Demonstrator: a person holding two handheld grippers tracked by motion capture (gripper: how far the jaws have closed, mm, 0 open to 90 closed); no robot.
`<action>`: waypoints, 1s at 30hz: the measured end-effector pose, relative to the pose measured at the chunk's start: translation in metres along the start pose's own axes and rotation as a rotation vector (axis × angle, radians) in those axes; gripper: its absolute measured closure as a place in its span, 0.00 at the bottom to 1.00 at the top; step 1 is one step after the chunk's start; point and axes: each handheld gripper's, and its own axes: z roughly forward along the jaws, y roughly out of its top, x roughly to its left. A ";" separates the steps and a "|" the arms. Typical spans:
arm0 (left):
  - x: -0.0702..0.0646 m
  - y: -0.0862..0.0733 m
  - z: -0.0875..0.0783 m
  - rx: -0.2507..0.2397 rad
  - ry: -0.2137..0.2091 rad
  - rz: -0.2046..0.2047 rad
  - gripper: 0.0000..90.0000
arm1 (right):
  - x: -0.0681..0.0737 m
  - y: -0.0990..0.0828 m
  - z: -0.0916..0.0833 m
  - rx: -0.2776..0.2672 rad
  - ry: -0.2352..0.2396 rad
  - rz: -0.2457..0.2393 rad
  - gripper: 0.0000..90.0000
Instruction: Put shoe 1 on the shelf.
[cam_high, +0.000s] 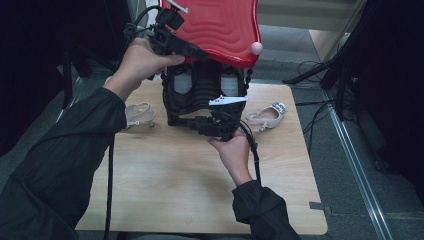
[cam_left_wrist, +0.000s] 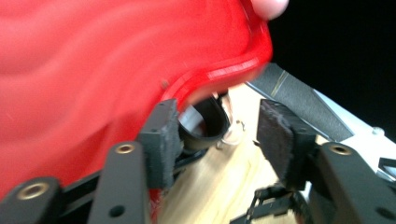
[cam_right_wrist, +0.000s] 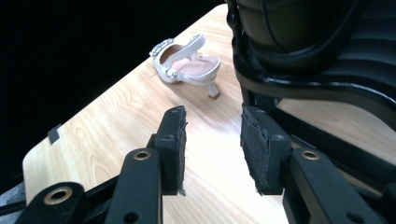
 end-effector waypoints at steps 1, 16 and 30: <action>-0.003 -0.002 0.000 0.001 -0.003 0.006 0.51 | 0.000 -0.002 -0.003 0.001 -0.002 -0.003 0.67; -0.023 -0.049 -0.012 -0.007 -0.015 0.034 0.48 | -0.005 -0.033 -0.050 -0.028 -0.019 -0.037 0.59; -0.022 -0.102 -0.002 0.028 -0.014 0.030 0.48 | -0.017 -0.061 -0.077 -0.039 -0.039 0.005 0.58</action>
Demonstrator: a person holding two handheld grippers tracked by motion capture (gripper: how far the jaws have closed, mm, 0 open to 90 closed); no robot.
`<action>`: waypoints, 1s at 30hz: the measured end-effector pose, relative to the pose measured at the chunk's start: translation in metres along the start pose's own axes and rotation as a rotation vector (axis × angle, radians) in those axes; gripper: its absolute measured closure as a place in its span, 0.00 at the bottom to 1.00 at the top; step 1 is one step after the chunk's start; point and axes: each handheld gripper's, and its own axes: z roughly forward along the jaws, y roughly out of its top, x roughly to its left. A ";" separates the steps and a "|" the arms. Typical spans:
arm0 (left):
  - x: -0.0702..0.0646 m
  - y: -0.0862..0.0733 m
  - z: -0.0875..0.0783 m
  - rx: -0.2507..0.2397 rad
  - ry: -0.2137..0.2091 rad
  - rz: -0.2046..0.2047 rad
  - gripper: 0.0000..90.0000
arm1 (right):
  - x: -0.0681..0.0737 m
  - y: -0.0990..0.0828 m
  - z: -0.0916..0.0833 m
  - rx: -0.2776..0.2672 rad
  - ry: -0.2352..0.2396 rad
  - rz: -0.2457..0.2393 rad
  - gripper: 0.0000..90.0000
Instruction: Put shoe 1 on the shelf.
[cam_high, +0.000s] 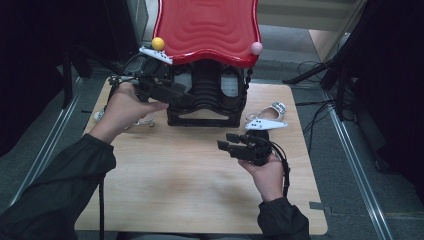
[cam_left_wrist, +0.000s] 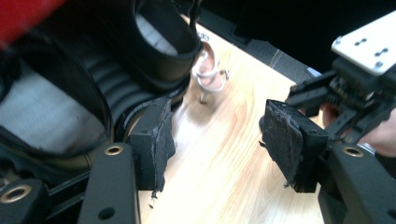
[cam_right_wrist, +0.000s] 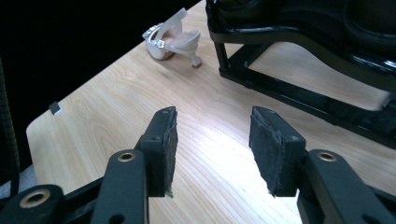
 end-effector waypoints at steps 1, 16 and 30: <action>0.000 -0.005 0.002 0.001 0.002 0.000 0.48 | -0.001 -0.002 -0.002 0.003 -0.007 0.000 0.58; 0.001 -0.073 0.020 0.016 -0.038 -0.029 0.47 | -0.009 -0.022 -0.013 0.024 -0.008 -0.006 0.41; 0.010 -0.120 0.029 -0.006 -0.067 -0.078 0.46 | -0.010 -0.033 -0.010 0.054 -0.018 -0.044 0.42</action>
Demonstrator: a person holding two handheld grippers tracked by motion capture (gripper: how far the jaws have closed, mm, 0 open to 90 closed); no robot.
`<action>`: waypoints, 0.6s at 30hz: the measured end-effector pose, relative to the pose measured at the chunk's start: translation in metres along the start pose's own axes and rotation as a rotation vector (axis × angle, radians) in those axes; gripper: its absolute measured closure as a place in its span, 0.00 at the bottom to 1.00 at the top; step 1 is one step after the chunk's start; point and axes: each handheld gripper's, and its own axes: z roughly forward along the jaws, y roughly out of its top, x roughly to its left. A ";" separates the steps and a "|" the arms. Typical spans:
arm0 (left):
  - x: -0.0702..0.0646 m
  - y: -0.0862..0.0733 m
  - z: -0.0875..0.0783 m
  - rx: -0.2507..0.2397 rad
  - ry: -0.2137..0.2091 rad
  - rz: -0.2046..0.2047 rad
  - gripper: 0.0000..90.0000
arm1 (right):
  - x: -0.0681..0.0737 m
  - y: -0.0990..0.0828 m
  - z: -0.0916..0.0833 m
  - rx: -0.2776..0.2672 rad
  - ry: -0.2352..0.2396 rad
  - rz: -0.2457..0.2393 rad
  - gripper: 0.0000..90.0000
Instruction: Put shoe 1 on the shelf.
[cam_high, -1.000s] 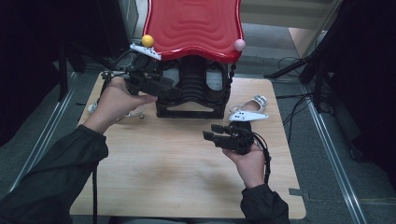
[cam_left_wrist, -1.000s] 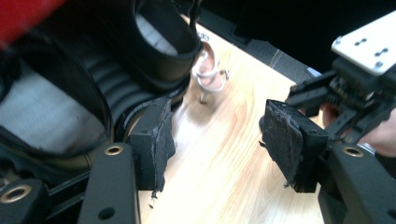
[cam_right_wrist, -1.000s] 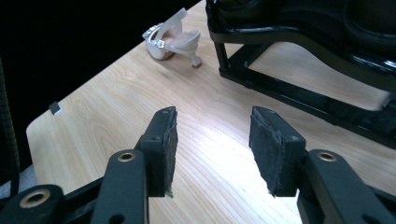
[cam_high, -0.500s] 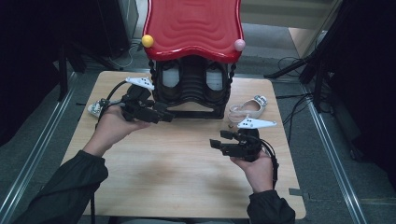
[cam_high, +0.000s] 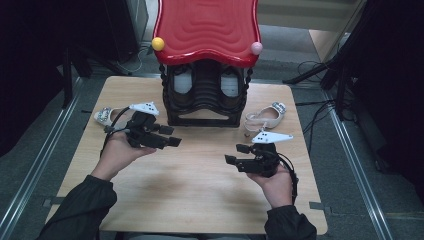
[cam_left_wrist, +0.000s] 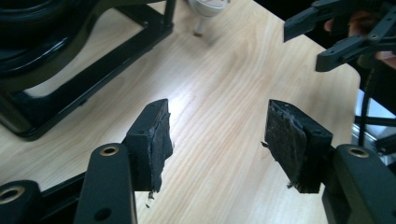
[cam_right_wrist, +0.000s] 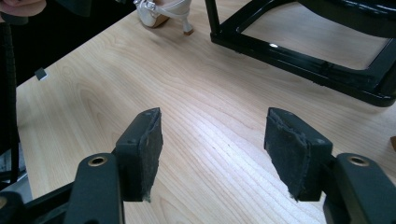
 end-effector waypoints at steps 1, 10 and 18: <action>0.001 -0.003 -0.001 0.000 0.000 -0.003 0.47 | 0.000 0.000 0.001 0.004 -0.001 -0.005 0.43; 0.010 -0.021 -0.013 -0.013 0.020 -0.033 0.55 | -0.003 -0.002 0.007 0.020 0.003 -0.025 0.43; 0.026 -0.031 -0.023 -0.010 0.074 -0.078 0.89 | -0.007 -0.003 0.011 0.037 0.002 -0.030 0.44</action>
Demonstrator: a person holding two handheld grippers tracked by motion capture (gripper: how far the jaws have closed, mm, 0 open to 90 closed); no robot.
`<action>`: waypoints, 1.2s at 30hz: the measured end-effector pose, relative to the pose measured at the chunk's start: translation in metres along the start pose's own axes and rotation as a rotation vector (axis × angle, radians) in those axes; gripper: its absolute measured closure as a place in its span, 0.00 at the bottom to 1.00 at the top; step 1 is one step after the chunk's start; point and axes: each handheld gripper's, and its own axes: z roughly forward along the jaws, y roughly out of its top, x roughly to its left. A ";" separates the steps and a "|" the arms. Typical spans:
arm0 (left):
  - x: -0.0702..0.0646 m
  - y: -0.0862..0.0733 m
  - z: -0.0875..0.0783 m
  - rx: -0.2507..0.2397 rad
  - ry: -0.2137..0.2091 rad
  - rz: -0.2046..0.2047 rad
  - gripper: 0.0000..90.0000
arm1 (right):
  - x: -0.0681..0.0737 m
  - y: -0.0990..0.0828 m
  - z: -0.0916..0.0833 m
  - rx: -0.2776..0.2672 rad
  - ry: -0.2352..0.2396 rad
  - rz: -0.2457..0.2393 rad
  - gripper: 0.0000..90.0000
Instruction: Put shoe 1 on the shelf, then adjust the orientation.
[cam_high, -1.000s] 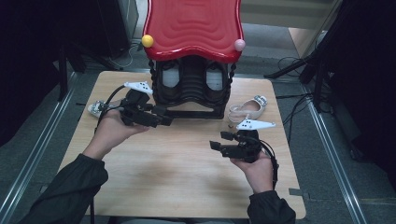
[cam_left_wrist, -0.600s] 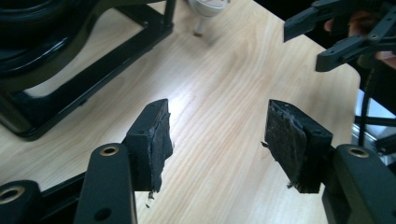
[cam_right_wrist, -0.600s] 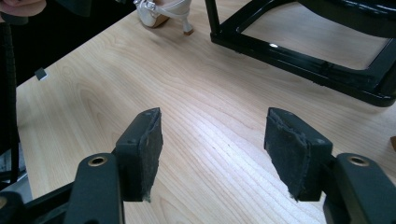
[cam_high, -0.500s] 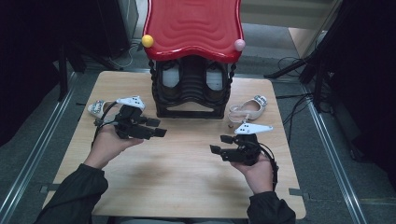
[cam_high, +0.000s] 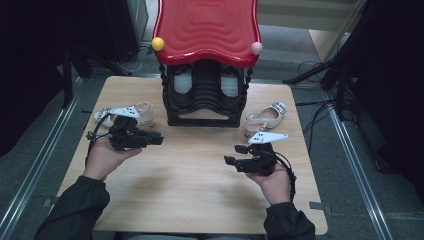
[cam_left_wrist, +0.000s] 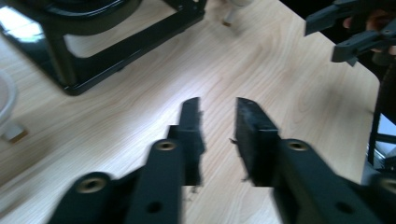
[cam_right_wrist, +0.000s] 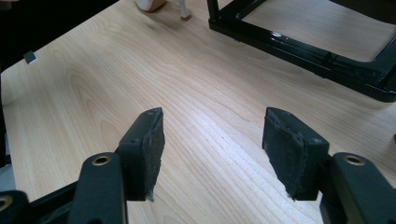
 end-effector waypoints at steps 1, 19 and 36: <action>0.003 -0.001 -0.001 0.001 0.000 0.000 0.93 | 0.000 0.000 0.000 0.001 -0.001 0.002 0.44; 0.058 0.005 -0.016 -0.018 0.059 -0.071 1.00 | 0.001 -0.007 -0.005 0.005 -0.021 0.008 0.44; 0.110 0.013 -0.020 -0.067 0.149 -0.179 1.00 | 0.007 -0.018 -0.011 0.036 -0.054 0.009 0.44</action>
